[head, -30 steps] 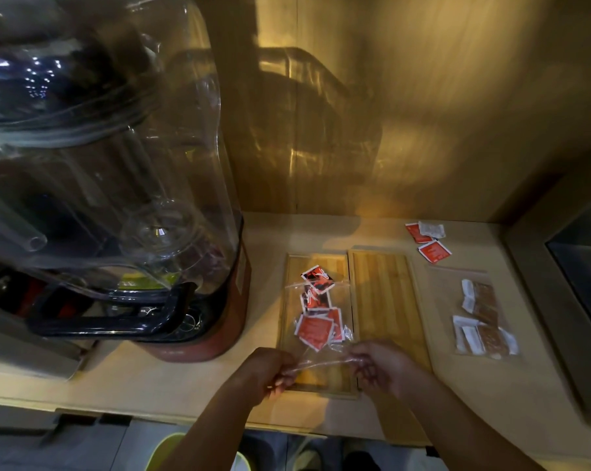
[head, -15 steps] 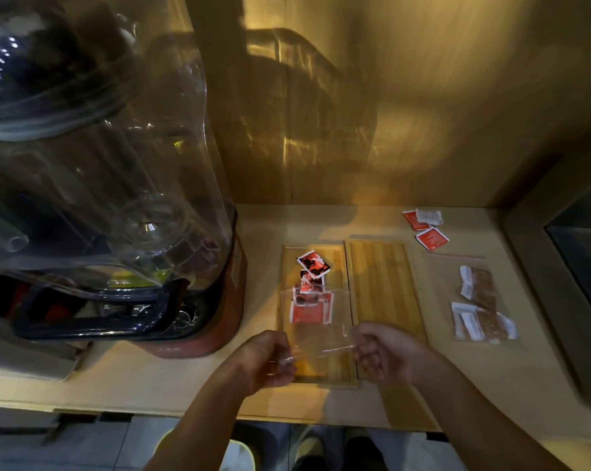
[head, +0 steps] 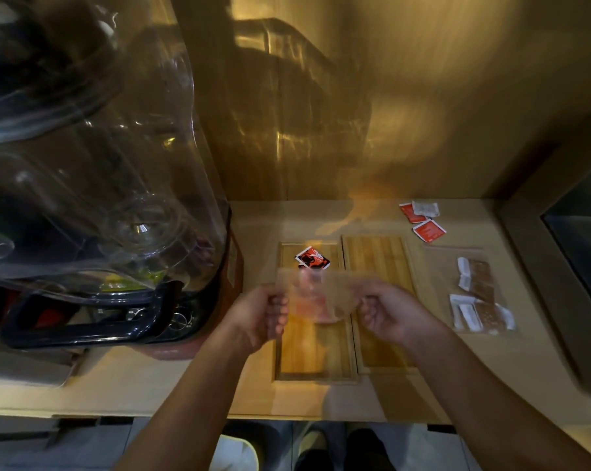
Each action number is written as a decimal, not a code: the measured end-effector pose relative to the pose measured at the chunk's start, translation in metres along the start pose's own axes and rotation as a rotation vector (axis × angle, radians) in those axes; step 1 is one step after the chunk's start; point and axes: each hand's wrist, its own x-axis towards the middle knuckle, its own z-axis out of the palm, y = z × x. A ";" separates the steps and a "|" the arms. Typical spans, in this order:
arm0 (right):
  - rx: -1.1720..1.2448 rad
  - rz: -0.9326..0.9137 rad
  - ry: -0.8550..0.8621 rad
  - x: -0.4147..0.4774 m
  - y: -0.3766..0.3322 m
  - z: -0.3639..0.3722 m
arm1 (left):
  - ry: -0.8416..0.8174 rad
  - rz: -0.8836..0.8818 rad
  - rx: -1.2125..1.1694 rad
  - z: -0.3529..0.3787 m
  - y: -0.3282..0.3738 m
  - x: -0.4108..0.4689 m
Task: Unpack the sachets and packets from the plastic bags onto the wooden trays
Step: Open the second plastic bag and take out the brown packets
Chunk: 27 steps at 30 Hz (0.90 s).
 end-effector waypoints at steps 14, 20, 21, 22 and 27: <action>-0.147 -0.111 -0.141 -0.028 -0.039 -0.032 | -0.136 0.014 0.040 0.031 0.022 -0.010; -0.195 -0.342 0.045 -0.036 -0.043 -0.087 | -0.118 0.351 0.298 0.080 0.008 0.006; -0.233 -0.360 0.095 -0.038 -0.043 -0.095 | -0.122 0.409 0.332 0.090 0.006 0.010; -0.270 -0.383 0.142 -0.039 -0.043 -0.104 | -0.131 0.462 0.367 0.101 0.003 0.015; -0.252 -0.454 0.386 -0.035 -0.039 -0.154 | -0.206 0.505 0.468 0.160 -0.025 0.036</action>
